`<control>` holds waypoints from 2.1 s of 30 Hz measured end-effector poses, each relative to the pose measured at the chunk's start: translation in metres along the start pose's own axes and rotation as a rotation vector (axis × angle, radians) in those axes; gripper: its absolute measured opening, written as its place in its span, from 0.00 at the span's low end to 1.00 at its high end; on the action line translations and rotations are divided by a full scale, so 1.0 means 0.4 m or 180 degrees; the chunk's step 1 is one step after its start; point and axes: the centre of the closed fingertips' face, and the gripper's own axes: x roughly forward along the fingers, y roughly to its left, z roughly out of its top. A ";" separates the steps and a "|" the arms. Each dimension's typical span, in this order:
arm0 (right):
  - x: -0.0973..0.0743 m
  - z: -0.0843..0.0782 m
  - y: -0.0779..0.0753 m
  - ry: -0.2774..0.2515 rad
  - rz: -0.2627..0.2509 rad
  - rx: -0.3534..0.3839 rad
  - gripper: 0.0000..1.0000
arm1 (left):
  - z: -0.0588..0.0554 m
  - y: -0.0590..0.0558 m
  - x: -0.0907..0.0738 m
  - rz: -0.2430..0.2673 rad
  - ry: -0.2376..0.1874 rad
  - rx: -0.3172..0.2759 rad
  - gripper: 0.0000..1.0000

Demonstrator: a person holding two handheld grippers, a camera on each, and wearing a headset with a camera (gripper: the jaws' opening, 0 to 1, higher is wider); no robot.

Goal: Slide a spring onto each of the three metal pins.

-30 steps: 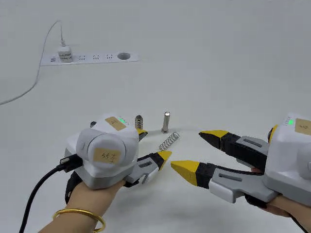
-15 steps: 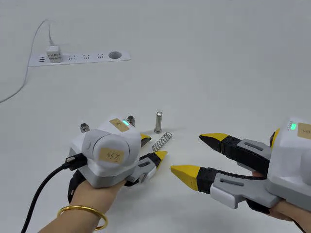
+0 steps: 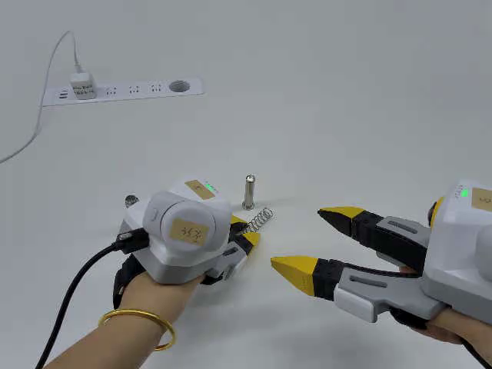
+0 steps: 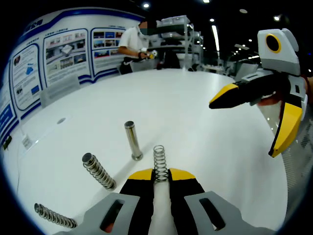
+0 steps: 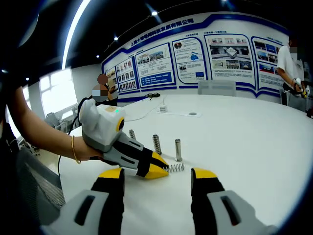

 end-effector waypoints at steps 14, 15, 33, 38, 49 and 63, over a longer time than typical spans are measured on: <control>-0.005 0.027 -0.014 -0.0005 -0.0020 0.0092 0.56 | -0.009 -0.026 -0.027 -0.0121 0.0014 0.0185 0.09; -0.006 0.032 -0.015 -0.0022 -0.0021 0.0128 0.56 | -0.006 -0.027 -0.033 -0.0125 -0.0007 0.0147 0.09; 0.021 0.088 0.003 -0.0083 0.0113 0.0404 0.49 | 0.037 -0.031 -0.143 -0.0238 -0.0516 -0.0281 0.09; 0.035 0.097 0.022 -0.0075 0.0216 0.0489 0.46 | 0.049 -0.034 -0.169 -0.0314 -0.0703 -0.0347 0.10; 0.057 0.099 0.049 -0.0040 0.0410 0.0701 0.38 | 0.058 -0.043 -0.204 -0.0398 -0.0847 -0.0240 0.10; 0.071 0.100 0.081 -0.0018 0.0597 0.0913 0.31 | 0.115 -0.070 -0.256 -0.0408 -0.1186 0.0184 0.09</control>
